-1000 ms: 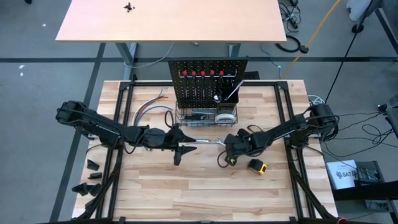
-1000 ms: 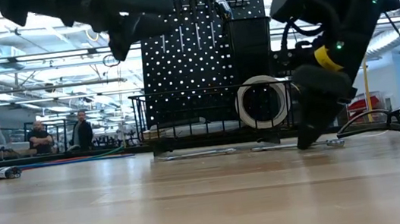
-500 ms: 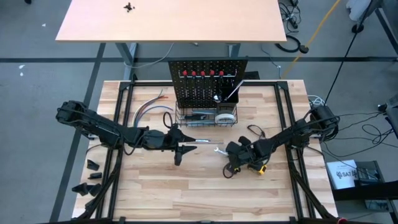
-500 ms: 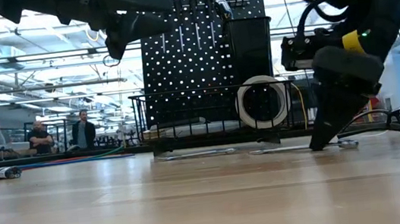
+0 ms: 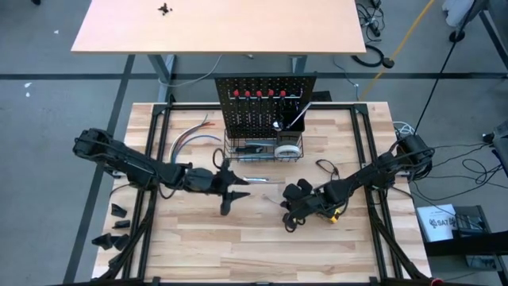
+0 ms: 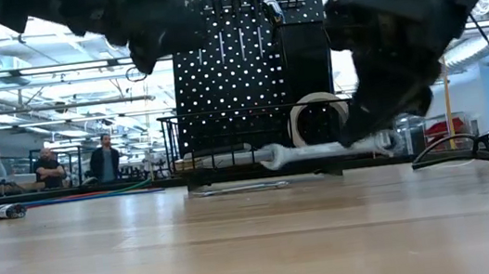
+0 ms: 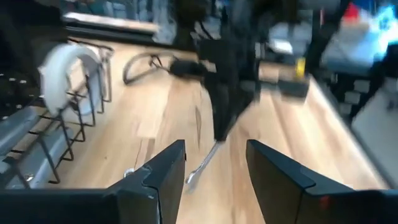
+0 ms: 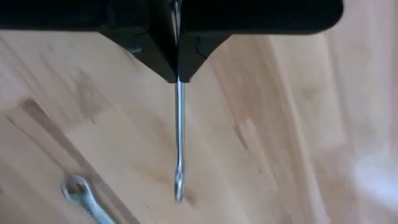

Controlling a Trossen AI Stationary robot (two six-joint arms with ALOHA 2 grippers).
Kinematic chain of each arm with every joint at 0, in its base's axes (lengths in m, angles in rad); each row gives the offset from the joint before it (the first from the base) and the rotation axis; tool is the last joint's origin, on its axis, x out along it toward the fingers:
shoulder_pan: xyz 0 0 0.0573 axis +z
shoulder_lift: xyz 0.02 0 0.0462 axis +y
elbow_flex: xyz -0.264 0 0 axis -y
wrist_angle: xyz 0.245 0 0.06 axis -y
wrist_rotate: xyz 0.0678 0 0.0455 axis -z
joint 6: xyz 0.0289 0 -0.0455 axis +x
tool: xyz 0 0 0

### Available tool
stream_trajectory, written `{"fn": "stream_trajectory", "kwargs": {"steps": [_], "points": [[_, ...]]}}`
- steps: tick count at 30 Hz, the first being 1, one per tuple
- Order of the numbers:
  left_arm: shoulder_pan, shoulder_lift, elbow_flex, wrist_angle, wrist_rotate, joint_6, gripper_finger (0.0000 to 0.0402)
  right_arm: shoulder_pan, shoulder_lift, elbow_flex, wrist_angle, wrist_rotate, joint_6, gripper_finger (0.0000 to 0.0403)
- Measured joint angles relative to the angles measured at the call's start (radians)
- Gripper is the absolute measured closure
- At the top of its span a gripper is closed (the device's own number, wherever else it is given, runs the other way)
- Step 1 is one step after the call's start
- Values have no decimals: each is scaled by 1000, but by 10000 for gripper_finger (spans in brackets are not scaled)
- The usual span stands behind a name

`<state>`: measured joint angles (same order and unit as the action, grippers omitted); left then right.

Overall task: Hang tools onto peg board
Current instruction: Put the wrench into the pegboard bin

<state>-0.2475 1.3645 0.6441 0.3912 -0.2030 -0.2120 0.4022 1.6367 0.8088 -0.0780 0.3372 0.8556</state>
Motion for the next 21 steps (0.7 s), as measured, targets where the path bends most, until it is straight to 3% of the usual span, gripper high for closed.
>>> {"fn": "stream_trajectory", "kwargs": {"steps": [4, 15, 21], "points": [[-2, 58, 0, -9, 37, 71, 228, 0, 6, 1, 0, 8, -1, 401], [-6, 255, 0, 27, 81, 61, 228, 1, 105, 6, 21, 15, -4, 401], [-8, 312, 39, 103, 85, 170, 228, 7, 162, 6, 96, 6, -6, 402]]}}
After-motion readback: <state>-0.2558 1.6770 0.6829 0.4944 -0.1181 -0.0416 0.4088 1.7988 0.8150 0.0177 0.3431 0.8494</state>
